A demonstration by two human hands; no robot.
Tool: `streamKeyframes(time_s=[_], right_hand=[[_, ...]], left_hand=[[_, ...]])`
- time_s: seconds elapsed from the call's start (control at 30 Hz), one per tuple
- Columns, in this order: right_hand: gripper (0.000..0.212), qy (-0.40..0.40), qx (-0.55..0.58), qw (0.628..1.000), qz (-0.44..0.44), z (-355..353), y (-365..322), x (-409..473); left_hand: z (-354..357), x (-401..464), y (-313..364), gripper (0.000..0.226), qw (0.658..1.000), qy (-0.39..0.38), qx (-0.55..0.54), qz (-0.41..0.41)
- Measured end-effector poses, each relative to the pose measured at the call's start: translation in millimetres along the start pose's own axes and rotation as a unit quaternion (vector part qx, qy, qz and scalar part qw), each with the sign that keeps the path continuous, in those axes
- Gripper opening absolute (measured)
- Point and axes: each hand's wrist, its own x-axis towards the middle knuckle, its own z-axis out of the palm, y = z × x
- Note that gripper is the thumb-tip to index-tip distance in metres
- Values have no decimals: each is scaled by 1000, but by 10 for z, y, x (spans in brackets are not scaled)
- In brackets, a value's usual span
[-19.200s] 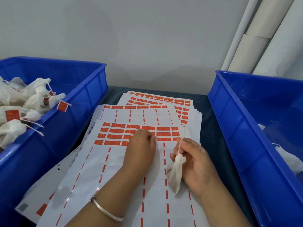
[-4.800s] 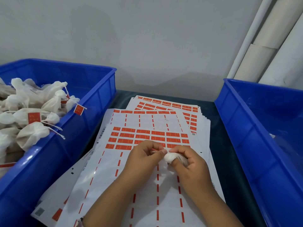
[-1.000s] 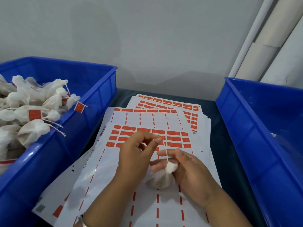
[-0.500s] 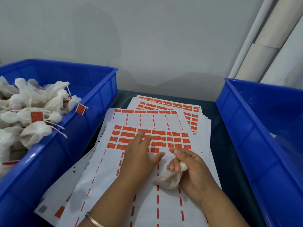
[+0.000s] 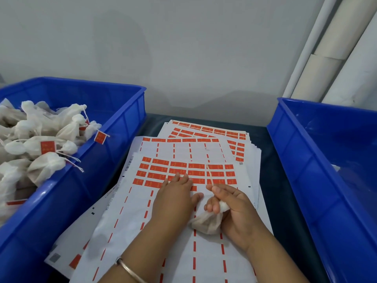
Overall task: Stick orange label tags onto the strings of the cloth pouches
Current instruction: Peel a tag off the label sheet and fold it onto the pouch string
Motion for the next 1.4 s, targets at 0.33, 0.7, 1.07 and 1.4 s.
streamKeyframes(time_s=[0.33,0.7,1.07,1.4], right_hand=[[17,-13,-14,1000,-2,-23,7,34],[17,-18,-21,1000,-4,-29,15,36],[16,-9,-39,999,-6,-12,-3,13],[11,26,-9,999,18,7,-15,1]], left_hand=[[-57,-9,27,45,1000,20,-11,-4],[-26,-29,50,34,994,65,-59,-71],[19,-26,23,31,986,112,-97,-80],[21,24,19,25,976,141,-129,-107]])
